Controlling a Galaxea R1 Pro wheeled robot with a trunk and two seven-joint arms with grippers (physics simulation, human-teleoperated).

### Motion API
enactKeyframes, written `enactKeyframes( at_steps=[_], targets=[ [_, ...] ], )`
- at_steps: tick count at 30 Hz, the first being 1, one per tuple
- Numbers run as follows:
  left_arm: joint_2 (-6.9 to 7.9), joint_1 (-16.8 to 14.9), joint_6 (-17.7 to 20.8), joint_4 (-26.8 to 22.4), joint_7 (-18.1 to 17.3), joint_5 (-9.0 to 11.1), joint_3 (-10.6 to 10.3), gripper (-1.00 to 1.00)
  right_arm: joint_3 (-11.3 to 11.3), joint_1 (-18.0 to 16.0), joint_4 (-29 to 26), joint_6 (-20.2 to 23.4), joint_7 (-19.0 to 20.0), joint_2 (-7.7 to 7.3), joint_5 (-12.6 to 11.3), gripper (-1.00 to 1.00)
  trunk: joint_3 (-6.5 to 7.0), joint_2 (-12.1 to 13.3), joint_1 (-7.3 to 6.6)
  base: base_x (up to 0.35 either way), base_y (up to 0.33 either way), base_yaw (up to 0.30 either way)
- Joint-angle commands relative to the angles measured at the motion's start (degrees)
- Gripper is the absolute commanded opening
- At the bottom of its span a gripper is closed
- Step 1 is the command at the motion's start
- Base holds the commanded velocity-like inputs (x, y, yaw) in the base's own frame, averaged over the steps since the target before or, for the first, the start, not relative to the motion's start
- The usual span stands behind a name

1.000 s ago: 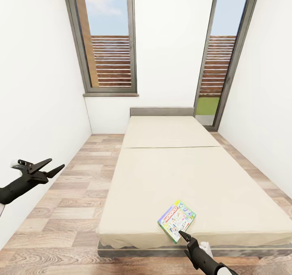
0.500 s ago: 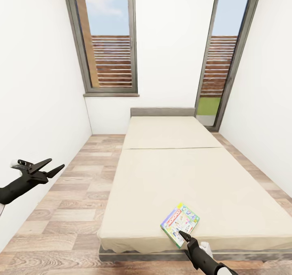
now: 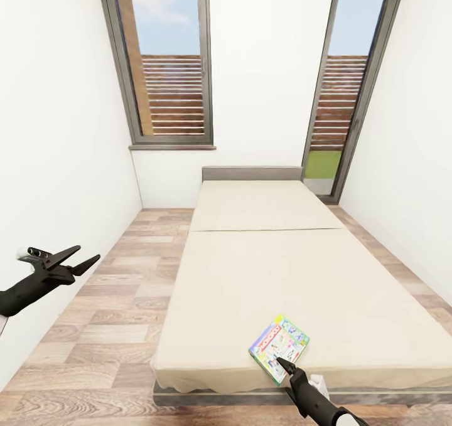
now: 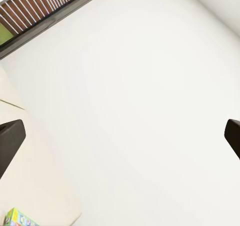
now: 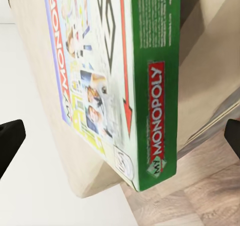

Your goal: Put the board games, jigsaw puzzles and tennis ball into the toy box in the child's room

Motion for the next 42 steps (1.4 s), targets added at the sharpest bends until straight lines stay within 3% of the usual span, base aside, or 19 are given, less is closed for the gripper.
enactKeyframes(
  at_steps=[1, 10, 19, 42],
  targets=[
    [0.0, 0.0, 0.6, 0.0, -0.2, 0.0, 0.0, 1.0, -0.3, 0.0, 0.0, 0.5, 0.1, 0.01, -0.3, 1.0, -0.05, 0.0, 0.0, 0.012, 0.0, 0.0],
    [0.0, 0.0, 0.6, 0.0, -0.2, 0.0, 0.0, 1.0, -0.3, 0.0, 0.0, 0.5, 0.1, 0.01, -0.3, 1.0, -0.05, 0.0, 0.0, 0.004, 0.0, 0.0],
    [-0.01, 0.0, 0.6, 0.0, -0.2, 0.0, 0.0, 1.0, -0.3, 0.0, 0.0, 0.5, 0.1, 0.01, -0.3, 1.0, -1.67, -3.6, 1.97, 0.0, 0.0, 0.0],
    [-0.08, 0.0, 0.6, 0.0, -0.2, 0.0, 0.0, 1.0, -0.3, 0.0, 0.0, 0.5, 0.1, 0.01, -0.3, 1.0, -1.67, -3.6, 1.97, 0.0, 0.039, 0.0]
  ],
)
